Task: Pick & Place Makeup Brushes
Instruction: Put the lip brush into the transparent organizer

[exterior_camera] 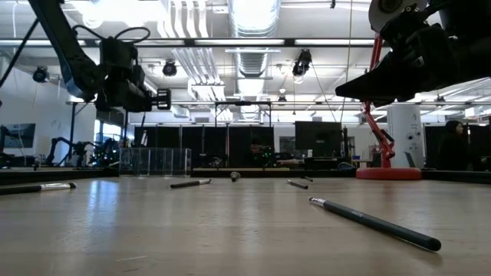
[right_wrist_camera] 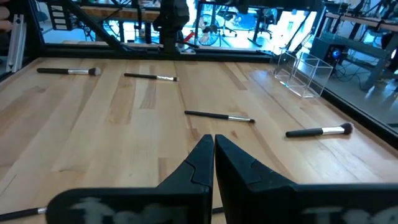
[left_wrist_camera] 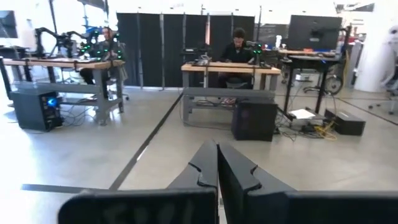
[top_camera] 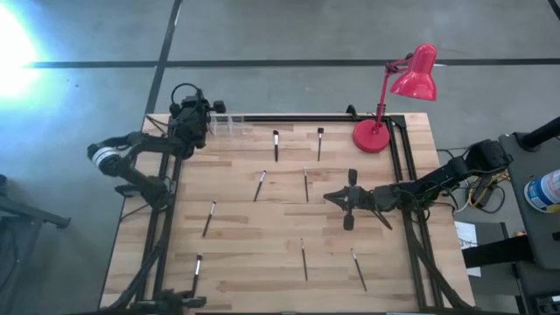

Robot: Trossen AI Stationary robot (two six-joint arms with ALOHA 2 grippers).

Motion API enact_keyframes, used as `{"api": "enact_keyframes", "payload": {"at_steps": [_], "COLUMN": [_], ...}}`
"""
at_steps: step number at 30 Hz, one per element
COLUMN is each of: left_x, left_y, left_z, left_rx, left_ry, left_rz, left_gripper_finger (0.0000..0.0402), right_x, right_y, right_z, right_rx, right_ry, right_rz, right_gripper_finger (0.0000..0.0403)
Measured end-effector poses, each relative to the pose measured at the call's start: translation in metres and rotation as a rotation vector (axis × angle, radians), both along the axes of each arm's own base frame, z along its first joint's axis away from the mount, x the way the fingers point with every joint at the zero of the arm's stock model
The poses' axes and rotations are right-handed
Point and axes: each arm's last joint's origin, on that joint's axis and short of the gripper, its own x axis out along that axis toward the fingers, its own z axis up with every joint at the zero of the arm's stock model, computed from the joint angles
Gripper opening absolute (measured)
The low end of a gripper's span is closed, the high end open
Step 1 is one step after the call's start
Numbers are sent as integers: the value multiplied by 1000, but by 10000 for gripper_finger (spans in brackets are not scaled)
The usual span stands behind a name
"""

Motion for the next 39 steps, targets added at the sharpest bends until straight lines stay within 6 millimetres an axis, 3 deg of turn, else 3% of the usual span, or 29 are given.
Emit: {"api": "enact_keyframes", "payload": {"at_steps": [19, 33, 39], "left_x": [0, -9, -10], "left_y": [12, 1, -11], "left_z": [-25, -15, 1], "left_rx": [-93, -198, -218], "left_ry": [45, -9, -11], "left_rz": [2, -3, -185], "left_gripper_finger": [0, 54, 55], "right_x": [0, 0, 0], "right_y": [0, 0, 1], "right_z": [1, 1, 1], "right_rx": [-17, -12, 2], "right_ry": [-2, 0, -2], "right_rz": [3, 3, 5], "right_gripper_finger": [8, 8, 8]}}
